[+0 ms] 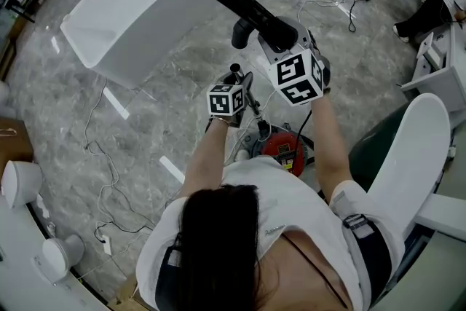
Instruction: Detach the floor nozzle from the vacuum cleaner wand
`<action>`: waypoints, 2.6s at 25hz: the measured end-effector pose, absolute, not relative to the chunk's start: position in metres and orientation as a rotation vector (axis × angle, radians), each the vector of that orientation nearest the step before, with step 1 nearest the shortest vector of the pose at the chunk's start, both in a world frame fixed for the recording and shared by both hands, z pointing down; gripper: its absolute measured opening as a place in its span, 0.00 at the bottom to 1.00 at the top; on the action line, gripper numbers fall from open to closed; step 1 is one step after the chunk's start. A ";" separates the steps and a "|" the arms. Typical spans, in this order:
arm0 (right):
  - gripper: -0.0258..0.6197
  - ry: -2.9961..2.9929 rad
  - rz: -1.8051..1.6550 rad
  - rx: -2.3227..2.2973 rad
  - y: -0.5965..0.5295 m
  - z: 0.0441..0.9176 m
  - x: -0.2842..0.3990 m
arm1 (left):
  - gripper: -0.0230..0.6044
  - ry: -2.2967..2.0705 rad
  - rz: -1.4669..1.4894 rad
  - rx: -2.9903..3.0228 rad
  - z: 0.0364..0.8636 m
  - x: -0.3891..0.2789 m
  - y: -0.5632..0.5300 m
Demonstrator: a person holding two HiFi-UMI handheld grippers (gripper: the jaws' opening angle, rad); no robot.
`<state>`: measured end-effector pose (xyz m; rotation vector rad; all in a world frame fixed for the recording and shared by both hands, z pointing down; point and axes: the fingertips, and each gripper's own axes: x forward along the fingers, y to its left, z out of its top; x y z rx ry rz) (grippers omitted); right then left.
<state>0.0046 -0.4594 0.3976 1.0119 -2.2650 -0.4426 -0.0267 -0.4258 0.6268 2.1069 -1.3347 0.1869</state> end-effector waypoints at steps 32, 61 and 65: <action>0.38 -2.471 0.238 1.525 -0.451 0.413 0.076 | 0.29 -1.385 0.092 2.081 0.623 -0.029 -0.422; 0.38 -2.456 0.262 1.510 -0.428 0.433 0.072 | 0.48 -1.646 -0.240 2.172 0.501 -0.085 -0.389; 0.38 -2.453 0.245 1.507 -0.421 0.432 0.066 | 0.48 -1.706 -0.243 2.228 0.465 -0.091 -0.385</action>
